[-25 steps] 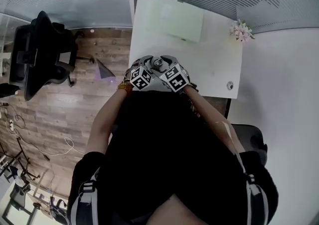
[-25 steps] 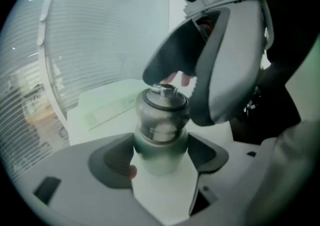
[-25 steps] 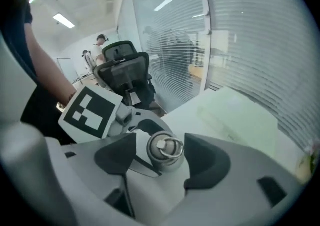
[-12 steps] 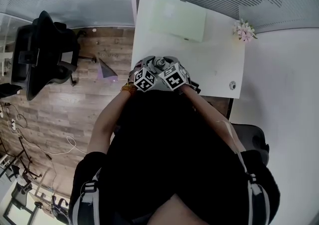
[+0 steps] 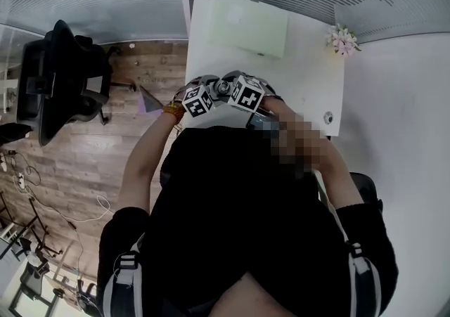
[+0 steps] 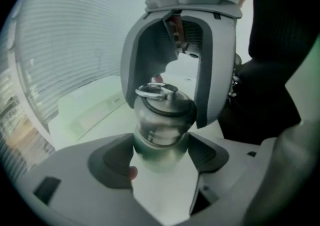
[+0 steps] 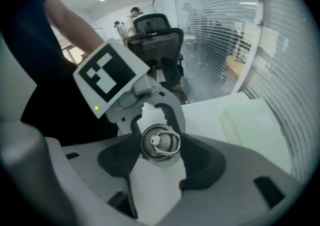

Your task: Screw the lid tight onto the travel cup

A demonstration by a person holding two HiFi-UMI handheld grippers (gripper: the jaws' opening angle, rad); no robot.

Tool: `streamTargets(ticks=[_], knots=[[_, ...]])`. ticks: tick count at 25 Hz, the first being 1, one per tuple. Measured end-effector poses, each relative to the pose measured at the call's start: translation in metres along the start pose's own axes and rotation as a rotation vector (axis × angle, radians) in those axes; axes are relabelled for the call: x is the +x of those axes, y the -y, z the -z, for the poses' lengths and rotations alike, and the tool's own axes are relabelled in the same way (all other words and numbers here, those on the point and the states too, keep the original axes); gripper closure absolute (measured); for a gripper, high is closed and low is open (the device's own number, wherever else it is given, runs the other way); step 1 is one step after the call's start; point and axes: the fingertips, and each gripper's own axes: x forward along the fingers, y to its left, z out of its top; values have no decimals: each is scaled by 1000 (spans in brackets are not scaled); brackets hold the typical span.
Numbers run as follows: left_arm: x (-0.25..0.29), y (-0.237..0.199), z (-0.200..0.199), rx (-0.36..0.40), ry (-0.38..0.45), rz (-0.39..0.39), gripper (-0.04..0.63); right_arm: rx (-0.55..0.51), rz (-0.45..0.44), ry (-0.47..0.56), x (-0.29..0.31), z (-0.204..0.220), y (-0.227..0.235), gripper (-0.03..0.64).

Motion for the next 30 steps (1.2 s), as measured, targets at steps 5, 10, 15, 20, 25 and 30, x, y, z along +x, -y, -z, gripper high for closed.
streamTargets(ticks=[5,10,15,20,25,30], knots=[[-1,2,2,120,-49,139,249,-256,-114,-97,2,-2,-7,367],[-2,3,0,129,-36,145,247,-349,-132,-144,1,1,-9,367],[-5,4,0,-5,37,-4,249,-101,21,78,-11,-15,-6,285],[-7,1,-1,-195,100,-209,249,331,217,217,-16,-13,1,290],[-7,1,1,-239,115,-246,249,446,301,225,-11,-7,0,344],[-6,3,3,-237,105,-233,249,368,344,174,-8,-4,-1,380]])
